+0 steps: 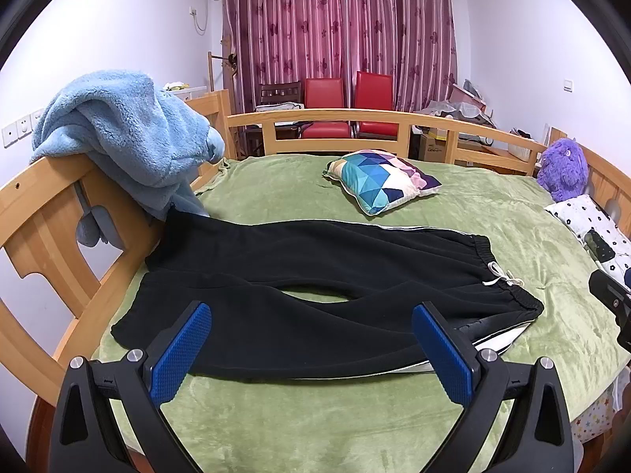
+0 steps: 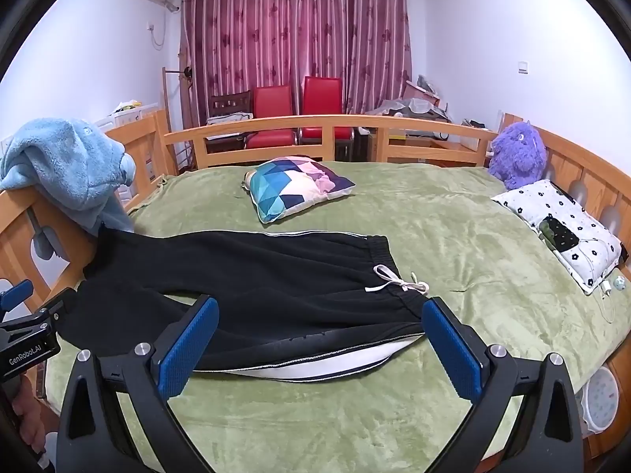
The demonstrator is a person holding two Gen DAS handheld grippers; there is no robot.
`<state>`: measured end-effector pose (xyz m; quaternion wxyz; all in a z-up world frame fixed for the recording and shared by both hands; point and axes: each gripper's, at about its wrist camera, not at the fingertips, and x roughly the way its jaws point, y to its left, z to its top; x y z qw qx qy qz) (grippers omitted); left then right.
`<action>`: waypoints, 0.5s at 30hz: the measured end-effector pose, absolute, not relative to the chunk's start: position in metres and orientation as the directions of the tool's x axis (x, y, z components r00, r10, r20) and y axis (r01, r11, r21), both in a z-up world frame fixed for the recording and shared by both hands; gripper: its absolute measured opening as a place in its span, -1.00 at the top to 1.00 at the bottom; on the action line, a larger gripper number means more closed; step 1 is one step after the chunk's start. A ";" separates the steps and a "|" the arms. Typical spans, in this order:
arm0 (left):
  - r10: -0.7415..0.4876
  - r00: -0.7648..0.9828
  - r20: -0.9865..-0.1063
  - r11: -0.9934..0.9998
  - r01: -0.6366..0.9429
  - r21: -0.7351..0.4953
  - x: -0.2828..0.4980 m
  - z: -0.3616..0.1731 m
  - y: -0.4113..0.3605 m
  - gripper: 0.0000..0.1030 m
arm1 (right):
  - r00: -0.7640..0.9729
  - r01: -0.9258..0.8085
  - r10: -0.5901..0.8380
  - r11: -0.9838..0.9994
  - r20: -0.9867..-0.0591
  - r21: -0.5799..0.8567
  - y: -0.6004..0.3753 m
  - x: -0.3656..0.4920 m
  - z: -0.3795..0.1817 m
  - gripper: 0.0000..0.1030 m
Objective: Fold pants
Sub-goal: 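Move both grippers toward the black sweatpants lying flat on the bed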
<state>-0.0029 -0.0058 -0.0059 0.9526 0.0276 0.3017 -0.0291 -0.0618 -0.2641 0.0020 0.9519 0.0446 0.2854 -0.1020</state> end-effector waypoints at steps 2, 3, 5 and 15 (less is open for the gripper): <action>-0.040 0.816 -0.576 0.997 0.071 0.032 -0.002 -0.006 -0.004 -1.00 | 0.817 0.218 -0.166 0.976 -0.552 0.028 -0.263 -0.062 0.002 -0.96; -0.040 0.817 -0.576 0.997 0.070 0.031 -0.003 -0.005 -0.003 -1.00 | 0.816 0.217 -0.166 0.976 -0.553 0.028 -0.264 -0.062 0.002 -0.96; -0.040 0.817 -0.575 0.997 0.069 0.030 -0.003 -0.004 -0.002 -1.00 | 0.817 0.215 -0.165 0.976 -0.553 0.027 -0.262 -0.061 0.002 -0.96; -0.039 0.818 -0.574 0.998 0.064 0.024 -0.004 0.001 -0.001 -1.00 | 0.818 0.209 -0.154 0.977 -0.554 0.037 -0.253 -0.058 0.004 -0.96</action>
